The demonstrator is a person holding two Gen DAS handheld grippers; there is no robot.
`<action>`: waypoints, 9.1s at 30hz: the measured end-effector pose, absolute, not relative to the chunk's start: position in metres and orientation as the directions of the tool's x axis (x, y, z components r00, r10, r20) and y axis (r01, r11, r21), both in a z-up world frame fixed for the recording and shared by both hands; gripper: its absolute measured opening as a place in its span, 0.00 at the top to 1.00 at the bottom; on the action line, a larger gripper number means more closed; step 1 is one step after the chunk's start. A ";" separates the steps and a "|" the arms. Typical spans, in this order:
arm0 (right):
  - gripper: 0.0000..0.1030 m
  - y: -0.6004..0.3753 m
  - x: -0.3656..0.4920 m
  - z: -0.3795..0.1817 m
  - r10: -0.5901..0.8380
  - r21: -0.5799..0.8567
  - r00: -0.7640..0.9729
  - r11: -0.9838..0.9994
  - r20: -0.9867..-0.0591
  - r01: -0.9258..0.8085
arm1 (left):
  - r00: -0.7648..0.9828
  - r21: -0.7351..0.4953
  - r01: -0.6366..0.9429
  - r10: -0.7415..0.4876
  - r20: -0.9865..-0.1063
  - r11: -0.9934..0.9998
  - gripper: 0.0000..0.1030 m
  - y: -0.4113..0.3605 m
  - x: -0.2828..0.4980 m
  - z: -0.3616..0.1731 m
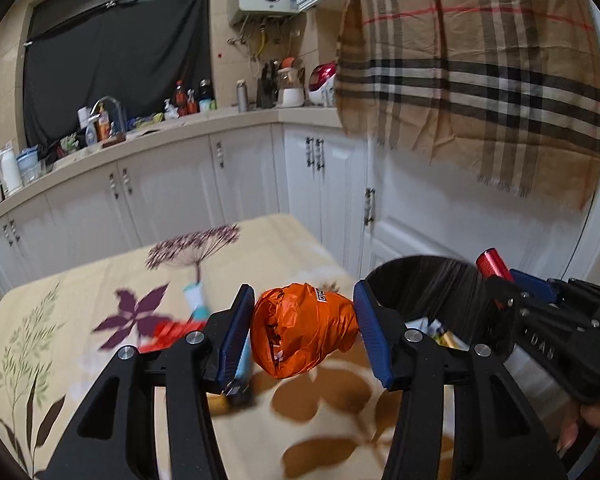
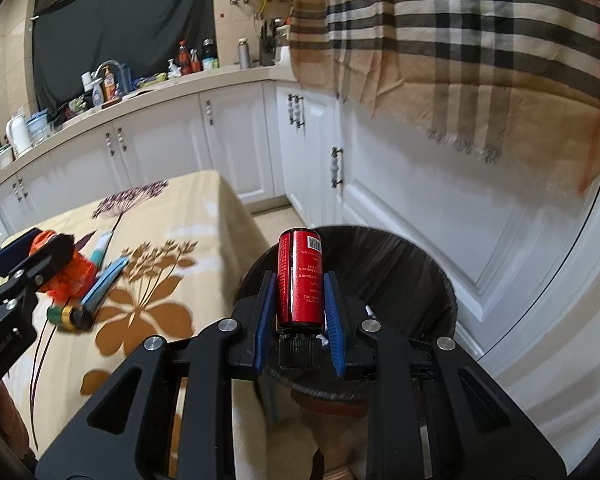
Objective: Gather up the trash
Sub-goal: 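Open both tools over the bin to drop the red can and orange bag, then return to the table and grasp the red plastic bag with the right tool, then carry the red bag toward the bin while the left tool grasps the green spray can, then open both tools over the bin to drop the red bag and green can, then move both open tools back over the table toward the blue tubes, then grasp the blue tube with the right tool while the left tool grasps the white-teal tube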
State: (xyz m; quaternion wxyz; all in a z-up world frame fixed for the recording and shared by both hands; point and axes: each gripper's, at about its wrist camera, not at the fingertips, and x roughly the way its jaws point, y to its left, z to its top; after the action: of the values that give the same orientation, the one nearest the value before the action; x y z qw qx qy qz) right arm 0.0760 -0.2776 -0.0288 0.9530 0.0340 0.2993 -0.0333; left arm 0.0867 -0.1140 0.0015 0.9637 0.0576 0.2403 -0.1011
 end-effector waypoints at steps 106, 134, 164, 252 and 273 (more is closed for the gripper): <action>0.84 -0.033 0.139 -0.040 0.261 0.015 0.733 0.946 -0.628 -0.325 | 0.747 0.072 -0.300 0.281 -0.602 0.951 0.33 0.143 0.070 -0.042; 0.84 -0.215 0.111 -0.044 0.029 0.040 0.802 0.999 -0.597 -0.006 | 0.750 0.057 -0.001 0.039 -0.660 0.998 0.28 -0.011 0.095 -0.051; 0.84 -0.246 0.107 -0.048 0.054 0.095 0.801 0.995 -0.596 0.004 | 0.697 0.068 0.069 0.001 -0.717 0.995 0.32 -0.045 0.109 -0.064; 0.71 -0.137 0.150 -0.035 0.145 0.073 0.773 0.989 -0.617 -0.128 | 0.817 0.108 -0.121 0.160 -0.554 0.987 0.26 0.051 0.113 -0.014; 0.87 -0.072 0.159 -0.078 0.159 0.034 0.624 0.978 -0.765 -0.207 | 0.770 0.050 -0.244 0.224 -0.597 0.969 0.26 0.136 0.086 -0.033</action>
State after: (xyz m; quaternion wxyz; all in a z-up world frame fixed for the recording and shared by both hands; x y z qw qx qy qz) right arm 0.1587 -0.0717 -0.0778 0.9007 -0.0288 0.4214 0.1017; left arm 0.0862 0.1356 -0.0325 0.9406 -0.0152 0.3156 0.1244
